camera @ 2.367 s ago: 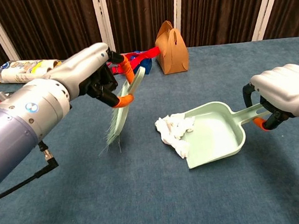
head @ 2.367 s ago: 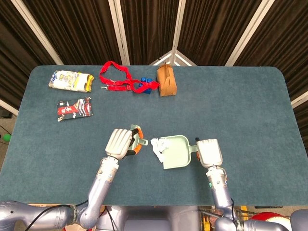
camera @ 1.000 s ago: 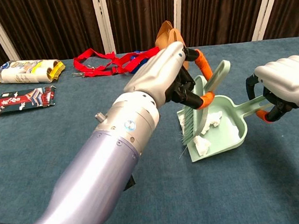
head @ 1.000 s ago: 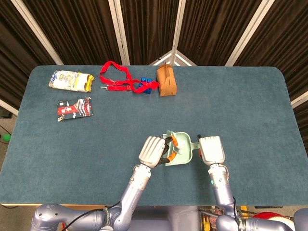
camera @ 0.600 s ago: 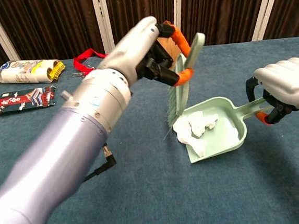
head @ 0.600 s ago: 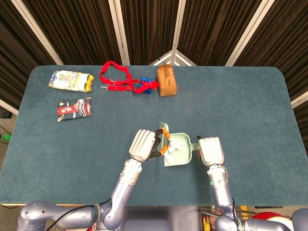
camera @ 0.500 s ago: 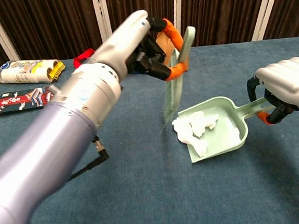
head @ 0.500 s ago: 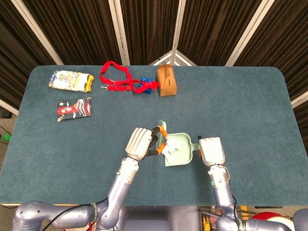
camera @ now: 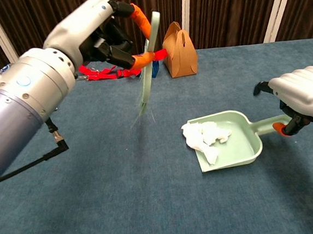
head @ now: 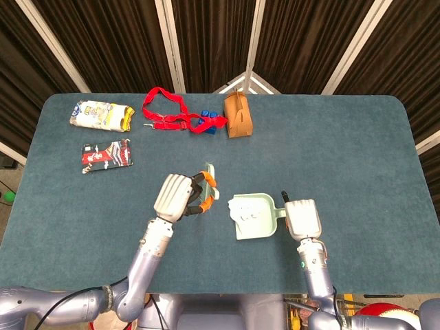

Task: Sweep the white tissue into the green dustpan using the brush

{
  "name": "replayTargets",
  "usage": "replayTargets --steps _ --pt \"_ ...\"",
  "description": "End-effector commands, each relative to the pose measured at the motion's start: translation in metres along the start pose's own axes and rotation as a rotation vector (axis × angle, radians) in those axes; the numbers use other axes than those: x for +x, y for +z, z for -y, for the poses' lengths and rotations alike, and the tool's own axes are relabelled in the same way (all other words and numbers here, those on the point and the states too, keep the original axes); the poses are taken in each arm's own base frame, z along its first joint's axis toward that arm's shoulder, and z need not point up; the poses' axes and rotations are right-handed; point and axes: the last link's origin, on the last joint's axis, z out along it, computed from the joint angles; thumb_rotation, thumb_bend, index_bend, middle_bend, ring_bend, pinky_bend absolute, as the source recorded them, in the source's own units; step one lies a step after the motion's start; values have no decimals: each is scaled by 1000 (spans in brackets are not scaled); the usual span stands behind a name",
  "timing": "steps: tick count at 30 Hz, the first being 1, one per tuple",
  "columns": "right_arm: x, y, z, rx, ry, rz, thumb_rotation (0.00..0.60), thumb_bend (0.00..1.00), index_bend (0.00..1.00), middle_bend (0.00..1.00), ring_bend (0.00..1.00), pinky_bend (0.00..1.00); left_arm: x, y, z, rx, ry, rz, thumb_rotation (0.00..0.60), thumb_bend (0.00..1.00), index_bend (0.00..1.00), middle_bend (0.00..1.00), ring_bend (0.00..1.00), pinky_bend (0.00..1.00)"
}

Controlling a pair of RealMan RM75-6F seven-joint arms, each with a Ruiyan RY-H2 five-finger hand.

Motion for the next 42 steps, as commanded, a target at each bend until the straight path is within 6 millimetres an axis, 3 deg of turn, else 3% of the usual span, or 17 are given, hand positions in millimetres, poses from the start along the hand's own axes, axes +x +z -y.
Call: replayTargets --steps 1,10,20,29,31,35,37,42 --pt "0 -2 2 -5 -9 13 600 525 0 878 867 880 7 0 3 3 7 -11 600 602 771 1000 1000 1000" --pt "5 -5 -5 -30 -19 20 600 524 0 878 861 881 29 -5 14 -11 115 -1 600 602 773 1000 1000 1000" --pt "11 -11 -18 -46 -3 20 600 524 0 878 859 881 58 -18 52 -60 676 56 600 601 773 1000 1000 1000" --pt "17 -14 -20 -47 13 19 600 524 0 878 859 881 75 -29 82 -53 891 102 600 596 763 999 1000 1000" --pt "17 -15 -20 -45 15 20 600 525 0 878 859 881 75 -33 87 -68 944 120 600 534 730 985 1000 1000" --pt "16 -16 -21 -43 13 24 600 525 0 878 859 881 76 -38 97 -54 1018 161 600 138 545 921 979 1000" --pt "16 -16 -21 -43 9 25 600 525 0 878 859 881 77 -39 99 -39 1049 170 600 22 429 895 969 1000" --pt "21 -14 -23 -45 11 18 600 525 0 878 859 880 82 -40 102 -17 1072 177 600 0 280 883 964 1000"
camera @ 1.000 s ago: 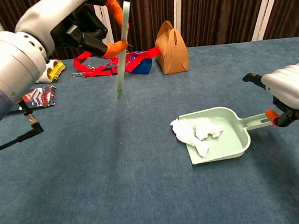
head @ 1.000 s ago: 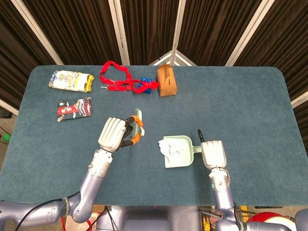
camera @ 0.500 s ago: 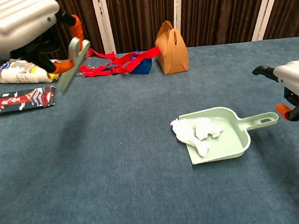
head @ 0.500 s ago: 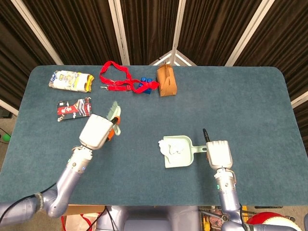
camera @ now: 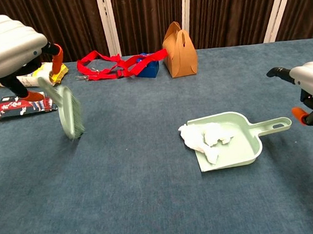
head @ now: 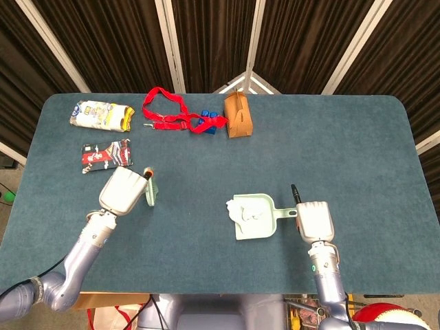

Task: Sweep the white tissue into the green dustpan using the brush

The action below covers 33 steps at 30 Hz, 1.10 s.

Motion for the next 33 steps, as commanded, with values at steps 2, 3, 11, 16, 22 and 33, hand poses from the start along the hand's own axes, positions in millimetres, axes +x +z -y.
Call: replayTargets --steps 2,3,11,16,22,33 --pt "1 1 -1 -1 -1 0 600 524 0 878 859 881 1 -2 4 12 -12 10 600 0 258 882 965 1000" --pt "1 0 -2 -2 0 -1 600 525 0 878 859 881 2 -2 5 15 -22 10 600 0 255 882 965 1000" --pt "5 0 -8 -10 5 -12 600 525 0 878 857 878 16 -9 14 57 -119 -54 600 0 229 874 965 1000" --pt "10 1 -13 -19 9 -23 600 525 0 878 857 877 29 -16 26 89 -208 -105 600 0 229 872 965 1000" --pt "12 -1 -17 -22 15 -24 600 525 0 878 857 877 42 -24 41 112 -261 -144 600 0 229 874 964 1000" --pt "12 -4 -24 -26 21 -25 600 524 0 864 838 851 33 -63 73 193 -330 -131 600 0 228 798 891 958"
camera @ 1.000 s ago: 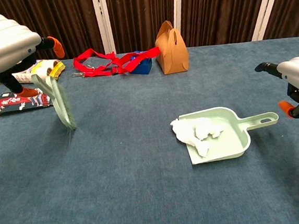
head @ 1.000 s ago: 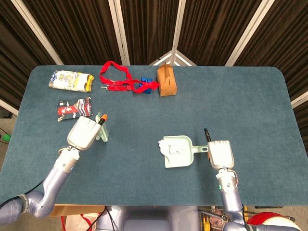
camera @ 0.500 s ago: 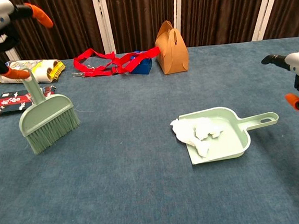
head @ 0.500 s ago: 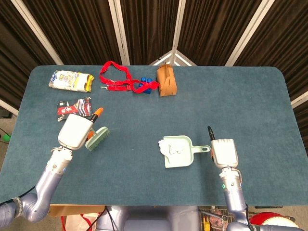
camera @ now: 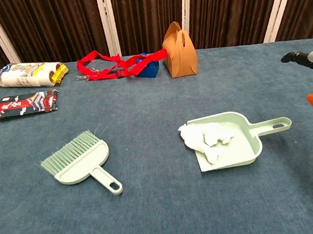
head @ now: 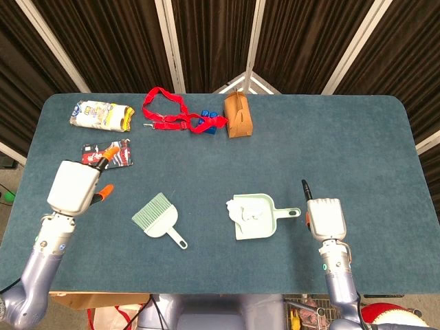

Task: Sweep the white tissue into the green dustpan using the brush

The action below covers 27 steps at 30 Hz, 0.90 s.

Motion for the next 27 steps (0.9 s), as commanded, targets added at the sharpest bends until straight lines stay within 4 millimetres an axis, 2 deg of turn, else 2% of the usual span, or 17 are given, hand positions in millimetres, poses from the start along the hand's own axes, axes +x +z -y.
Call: replayTargets --steps 1,2,3,4,5,6,8,9,11,13,16,22,27 --pt "-1 -1 -2 2 1 -1 600 524 0 840 816 823 0 -17 12 26 -15 14 600 0 225 738 841 924" --pt "-1 -1 -3 4 4 -1 600 524 0 772 749 752 -1 -24 16 38 -23 28 600 0 207 576 715 828" --pt "-2 -2 -4 4 6 2 600 524 0 669 641 654 -2 -31 19 50 -30 42 600 0 181 436 603 733" --pt "-3 -3 -6 4 10 5 600 524 0 589 553 576 -3 -39 21 65 -39 59 600 0 156 331 511 650" --pt "-4 -4 -7 8 17 11 600 524 0 469 414 457 -5 -50 24 81 -52 92 600 0 115 197 383 526" --pt "-5 -4 -8 12 22 13 600 524 0 372 304 360 -6 -59 25 90 -61 119 600 0 80 101 270 418" --pt "-6 -6 -12 25 37 16 600 508 0 171 97 165 -8 -76 29 106 -76 164 600 0 39 18 126 275" --pt "-7 -8 -15 32 51 17 600 489 0 114 53 121 -8 -88 31 115 -91 190 600 0 20 1 62 197" --pt "-6 -11 -22 35 76 14 600 414 0 15 0 44 -8 -105 35 132 -122 228 600 0 2 0 4 91" --pt "-5 -19 -31 35 120 5 600 369 0 0 0 17 -6 -125 40 153 -150 265 600 0 0 0 0 57" --pt "-4 -35 -51 21 195 -10 600 319 0 0 0 4 -3 -151 47 171 -187 287 600 0 0 0 0 34" --pt "-3 -81 -97 13 262 -54 600 315 0 0 0 0 1 -196 57 152 -167 283 600 0 0 0 0 13" --pt "-5 -118 -127 36 238 -103 600 315 0 0 0 0 1 -216 68 157 -114 292 600 0 0 0 0 11"
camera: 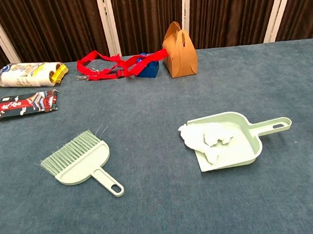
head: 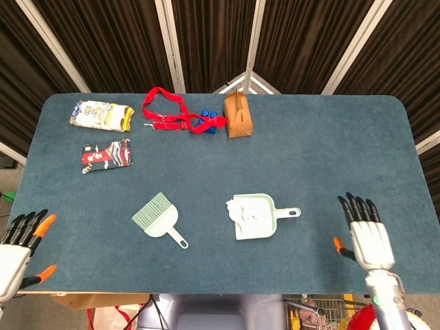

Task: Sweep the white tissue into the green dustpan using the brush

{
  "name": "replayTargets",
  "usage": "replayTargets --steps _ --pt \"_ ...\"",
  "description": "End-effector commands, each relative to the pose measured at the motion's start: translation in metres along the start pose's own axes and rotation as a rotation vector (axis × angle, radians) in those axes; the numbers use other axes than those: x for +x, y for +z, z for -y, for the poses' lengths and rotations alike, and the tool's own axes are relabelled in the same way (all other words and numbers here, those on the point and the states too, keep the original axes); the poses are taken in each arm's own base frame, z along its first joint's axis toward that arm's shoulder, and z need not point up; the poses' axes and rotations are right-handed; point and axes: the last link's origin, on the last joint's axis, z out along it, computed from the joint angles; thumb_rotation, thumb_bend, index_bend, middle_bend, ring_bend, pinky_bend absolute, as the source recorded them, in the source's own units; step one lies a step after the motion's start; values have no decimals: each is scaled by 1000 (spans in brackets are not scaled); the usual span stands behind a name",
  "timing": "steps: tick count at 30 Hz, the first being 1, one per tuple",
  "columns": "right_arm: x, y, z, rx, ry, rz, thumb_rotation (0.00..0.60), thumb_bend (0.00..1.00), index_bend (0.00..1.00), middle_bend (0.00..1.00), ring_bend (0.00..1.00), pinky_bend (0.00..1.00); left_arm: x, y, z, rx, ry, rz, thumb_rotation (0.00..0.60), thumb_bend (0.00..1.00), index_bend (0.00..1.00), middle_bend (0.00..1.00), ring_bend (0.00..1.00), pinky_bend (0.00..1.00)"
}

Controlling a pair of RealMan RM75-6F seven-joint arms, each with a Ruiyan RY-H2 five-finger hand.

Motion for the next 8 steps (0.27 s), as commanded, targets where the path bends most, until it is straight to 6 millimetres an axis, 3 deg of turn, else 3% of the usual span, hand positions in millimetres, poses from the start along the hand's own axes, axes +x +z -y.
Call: replayTargets --steps 1,8 --pt "11 -43 -37 15 -49 -38 600 315 0 0 0 0 -1 -10 10 11 37 -10 600 0 0 0 0 9" --pt "18 -54 -51 -19 -21 -82 600 316 0 0 0 0 -2 -11 15 27 35 -43 600 0 0 0 0 0"
